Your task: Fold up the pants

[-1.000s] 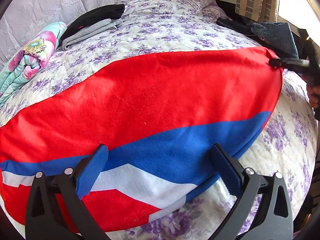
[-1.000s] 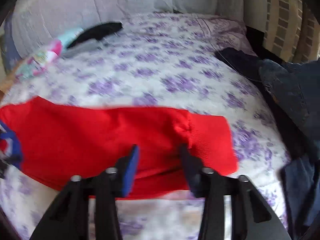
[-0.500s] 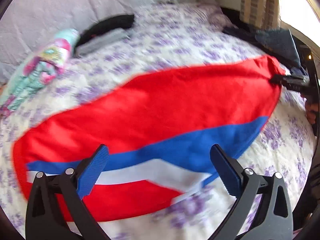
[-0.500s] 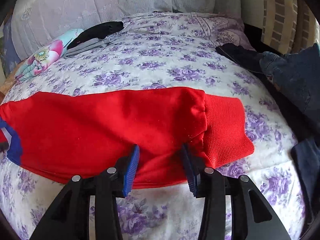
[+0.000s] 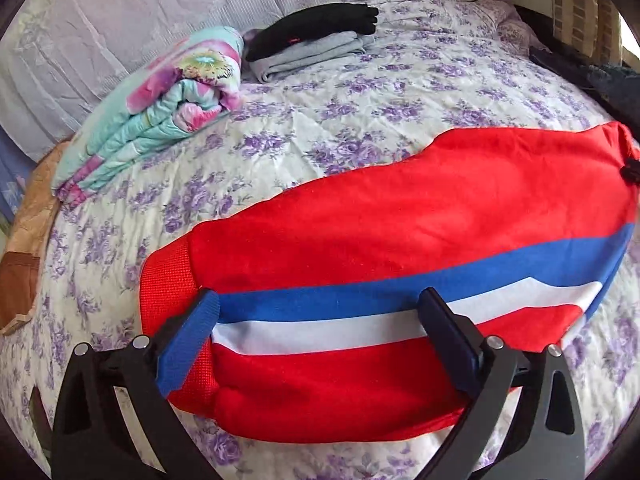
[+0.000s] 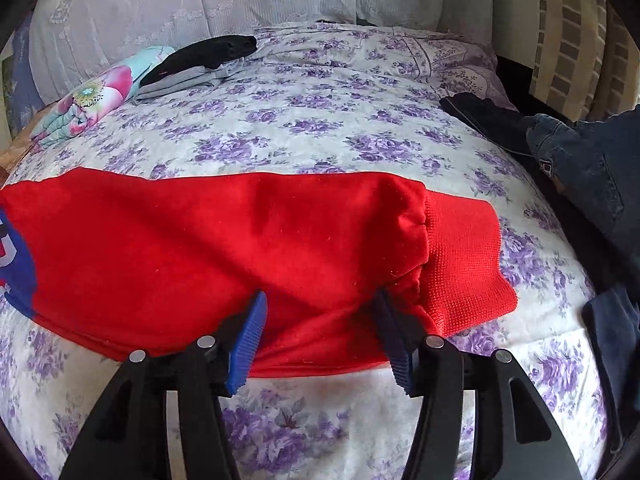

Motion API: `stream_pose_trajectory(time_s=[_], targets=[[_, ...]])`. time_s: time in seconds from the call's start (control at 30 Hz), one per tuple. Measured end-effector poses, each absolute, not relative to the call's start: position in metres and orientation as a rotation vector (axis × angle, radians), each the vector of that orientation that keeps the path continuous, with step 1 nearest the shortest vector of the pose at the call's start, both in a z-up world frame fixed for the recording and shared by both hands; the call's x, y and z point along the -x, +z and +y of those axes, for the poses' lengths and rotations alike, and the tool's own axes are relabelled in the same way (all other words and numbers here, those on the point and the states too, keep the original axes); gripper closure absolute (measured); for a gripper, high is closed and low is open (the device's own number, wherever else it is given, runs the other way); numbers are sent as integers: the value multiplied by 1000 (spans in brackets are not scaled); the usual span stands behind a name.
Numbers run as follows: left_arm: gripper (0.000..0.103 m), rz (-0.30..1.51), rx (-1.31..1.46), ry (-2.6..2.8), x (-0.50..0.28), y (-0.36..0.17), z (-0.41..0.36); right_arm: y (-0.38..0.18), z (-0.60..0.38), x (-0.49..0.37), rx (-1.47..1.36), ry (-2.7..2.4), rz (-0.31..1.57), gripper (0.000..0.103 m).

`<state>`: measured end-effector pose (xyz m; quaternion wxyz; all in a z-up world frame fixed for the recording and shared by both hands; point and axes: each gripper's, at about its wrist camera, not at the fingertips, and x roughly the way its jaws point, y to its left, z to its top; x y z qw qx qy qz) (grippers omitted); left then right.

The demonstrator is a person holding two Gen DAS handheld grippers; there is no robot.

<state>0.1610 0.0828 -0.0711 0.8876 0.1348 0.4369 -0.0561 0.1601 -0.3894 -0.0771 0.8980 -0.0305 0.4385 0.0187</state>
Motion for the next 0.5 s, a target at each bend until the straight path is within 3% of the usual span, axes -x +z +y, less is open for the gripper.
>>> stream_pose_trajectory(time_s=[0.17, 0.3, 0.4, 0.5], targets=[[5, 830, -305, -111, -137, -48, 94, -77, -389, -160, 61, 45, 909, 44], [4, 991, -267, -54, -148, -89, 120, -77, -388, -159, 71, 42, 908, 43], [4, 1055, -48, -97, -152, -91, 147, -76, -387, -158, 71, 42, 909, 42], [5, 946, -87, -22, -145, -63, 142, -76, -387, -158, 70, 42, 908, 42]])
